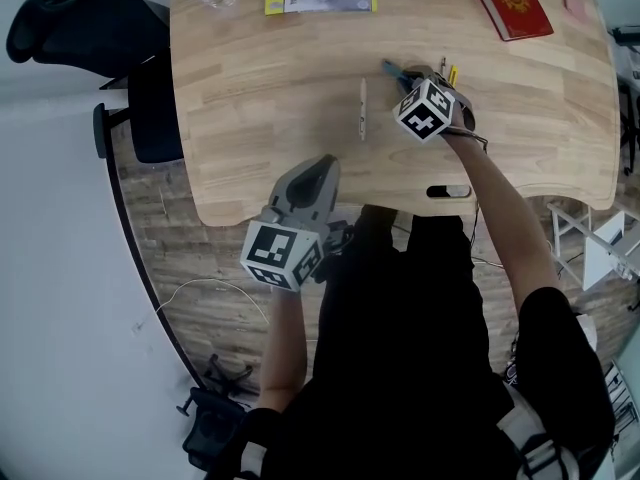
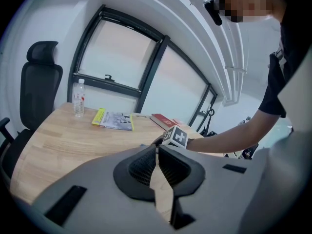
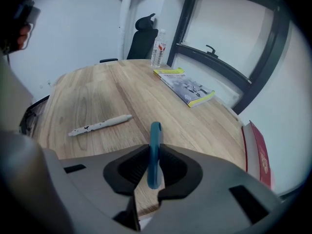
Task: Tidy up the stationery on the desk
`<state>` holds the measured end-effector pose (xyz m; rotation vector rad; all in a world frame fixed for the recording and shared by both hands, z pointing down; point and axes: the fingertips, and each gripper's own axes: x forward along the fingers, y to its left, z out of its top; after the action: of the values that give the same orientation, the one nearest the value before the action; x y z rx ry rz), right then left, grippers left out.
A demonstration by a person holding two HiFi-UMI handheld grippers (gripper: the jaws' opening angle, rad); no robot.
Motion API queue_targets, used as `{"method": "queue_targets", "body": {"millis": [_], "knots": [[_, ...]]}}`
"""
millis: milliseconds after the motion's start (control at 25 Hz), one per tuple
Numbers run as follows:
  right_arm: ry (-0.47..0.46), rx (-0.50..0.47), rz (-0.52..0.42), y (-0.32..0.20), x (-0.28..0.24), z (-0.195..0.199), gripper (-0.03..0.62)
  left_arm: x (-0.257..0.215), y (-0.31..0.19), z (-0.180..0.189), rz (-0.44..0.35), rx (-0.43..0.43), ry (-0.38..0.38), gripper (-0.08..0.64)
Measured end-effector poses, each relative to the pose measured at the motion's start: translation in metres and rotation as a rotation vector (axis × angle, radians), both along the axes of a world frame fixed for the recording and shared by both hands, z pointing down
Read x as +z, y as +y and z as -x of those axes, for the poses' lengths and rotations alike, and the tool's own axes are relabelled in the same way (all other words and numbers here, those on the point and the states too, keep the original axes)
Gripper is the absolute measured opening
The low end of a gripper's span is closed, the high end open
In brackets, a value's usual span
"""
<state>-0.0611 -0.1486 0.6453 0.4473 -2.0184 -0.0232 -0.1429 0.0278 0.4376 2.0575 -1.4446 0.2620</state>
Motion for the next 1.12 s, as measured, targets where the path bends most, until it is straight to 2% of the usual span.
{"method": "queue_targets", "body": {"millis": [120, 320, 440, 680, 800, 840, 960, 1120], "knots": [[-0.06, 0.076, 0.039, 0.001, -0.014, -0.002, 0.08, -0.001, -0.001, -0.002, -0.004, 0.005, 0.0, 0.044], [-0.216, 0.295, 0.178, 0.023, -0.037, -0.007, 0.08, 0.0, -0.001, -0.006, -0.005, 0.015, 0.006, 0.044], [-0.274, 0.396, 0.215, 0.038, -0.041, -0.014, 0.08, -0.002, -0.002, -0.011, -0.015, 0.027, 0.01, 0.044], [-0.372, 0.615, 0.307, 0.058, -0.038, -0.019, 0.08, -0.001, 0.0, -0.016, -0.017, 0.041, 0.016, 0.044], [-0.451, 0.714, 0.344, 0.06, -0.008, -0.017, 0.081, 0.003, 0.003, -0.019, -0.01, 0.046, 0.018, 0.044], [-0.454, 0.73, 0.344, 0.061, 0.0, -0.015, 0.08, 0.004, 0.004, -0.019, -0.007, 0.047, 0.018, 0.044], [-0.373, 0.778, 0.298, 0.062, -0.011, -0.018, 0.08, 0.006, 0.005, -0.018, -0.003, 0.045, 0.019, 0.044], [-0.361, 0.857, 0.309, 0.066, -0.008, -0.017, 0.08, 0.007, 0.008, -0.016, 0.002, 0.039, 0.018, 0.044]]}}
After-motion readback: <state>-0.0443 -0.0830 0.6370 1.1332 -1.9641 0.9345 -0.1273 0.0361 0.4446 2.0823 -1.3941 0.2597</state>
